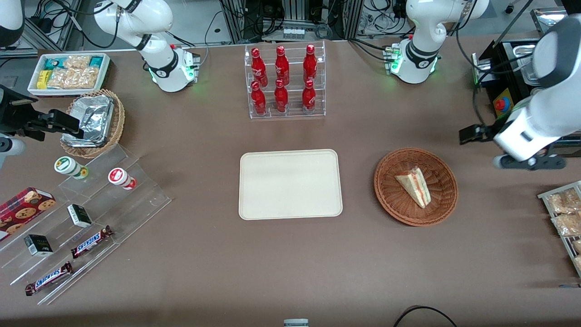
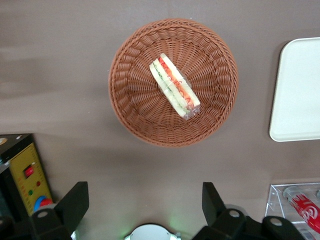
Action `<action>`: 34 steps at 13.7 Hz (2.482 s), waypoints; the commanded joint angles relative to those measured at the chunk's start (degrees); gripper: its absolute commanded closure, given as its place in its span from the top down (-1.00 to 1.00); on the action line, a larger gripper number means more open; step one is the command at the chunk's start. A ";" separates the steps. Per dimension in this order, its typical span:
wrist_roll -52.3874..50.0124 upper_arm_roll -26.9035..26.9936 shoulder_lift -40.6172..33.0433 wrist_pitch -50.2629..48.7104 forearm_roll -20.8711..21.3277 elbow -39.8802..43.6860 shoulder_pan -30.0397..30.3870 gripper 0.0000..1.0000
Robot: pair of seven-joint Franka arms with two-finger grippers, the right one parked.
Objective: Place sandwich from basket to tray
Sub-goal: 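Move the left gripper over the wrapped sandwich in the wicker basket, then lower the open left gripper around the sandwich and close it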
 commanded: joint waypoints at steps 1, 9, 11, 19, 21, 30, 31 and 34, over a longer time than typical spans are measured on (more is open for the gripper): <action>-0.33 0.26 -1.63 7.68 -0.32 -8.50 -1.09 1.00; -9.17 -0.61 -2.43 30.01 -0.31 -26.45 -1.27 1.00; -19.79 -2.37 -1.38 33.63 -0.23 -27.25 -1.27 1.00; -39.60 -5.18 2.06 40.93 0.30 -28.47 -1.19 1.00; -44.44 -5.18 2.49 43.21 0.30 -28.74 -1.01 1.00; -49.29 -5.10 7.76 50.95 0.47 -31.29 -1.10 1.00; -49.29 -5.10 8.73 52.44 0.48 -31.55 -1.10 1.00; -49.29 -5.01 10.23 52.80 0.48 -32.08 -1.01 0.97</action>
